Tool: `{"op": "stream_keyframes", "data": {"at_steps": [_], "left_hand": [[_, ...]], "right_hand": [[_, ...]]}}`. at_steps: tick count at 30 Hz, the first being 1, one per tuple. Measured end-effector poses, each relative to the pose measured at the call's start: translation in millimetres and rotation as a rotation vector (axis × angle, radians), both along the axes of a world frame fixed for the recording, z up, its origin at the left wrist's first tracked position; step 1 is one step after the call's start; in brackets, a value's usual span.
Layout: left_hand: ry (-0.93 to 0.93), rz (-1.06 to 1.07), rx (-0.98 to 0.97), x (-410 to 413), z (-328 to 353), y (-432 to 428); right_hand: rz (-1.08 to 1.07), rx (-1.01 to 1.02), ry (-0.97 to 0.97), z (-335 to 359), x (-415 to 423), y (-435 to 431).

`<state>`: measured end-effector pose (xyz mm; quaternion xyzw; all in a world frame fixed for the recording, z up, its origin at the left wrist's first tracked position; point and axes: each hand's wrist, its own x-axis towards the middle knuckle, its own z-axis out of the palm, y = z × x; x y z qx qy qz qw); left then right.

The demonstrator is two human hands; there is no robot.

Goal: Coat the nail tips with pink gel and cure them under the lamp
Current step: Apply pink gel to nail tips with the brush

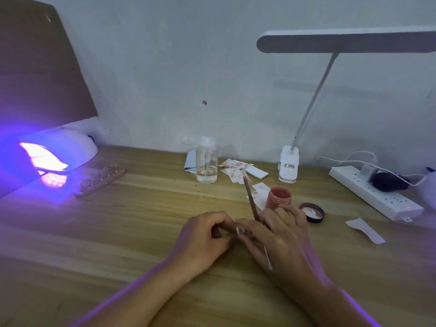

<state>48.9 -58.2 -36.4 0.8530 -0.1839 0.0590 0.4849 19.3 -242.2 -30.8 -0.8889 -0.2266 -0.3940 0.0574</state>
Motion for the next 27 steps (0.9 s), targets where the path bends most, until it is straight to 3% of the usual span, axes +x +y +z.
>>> {"op": "stream_keyframes", "data": {"at_steps": [27], "left_hand": [[0.048, -0.019, -0.002, 0.6, 4.6, -1.7]], "right_hand": [[-0.033, 0.072, 0.15, 3.1, -5.0, 4.4]]}}
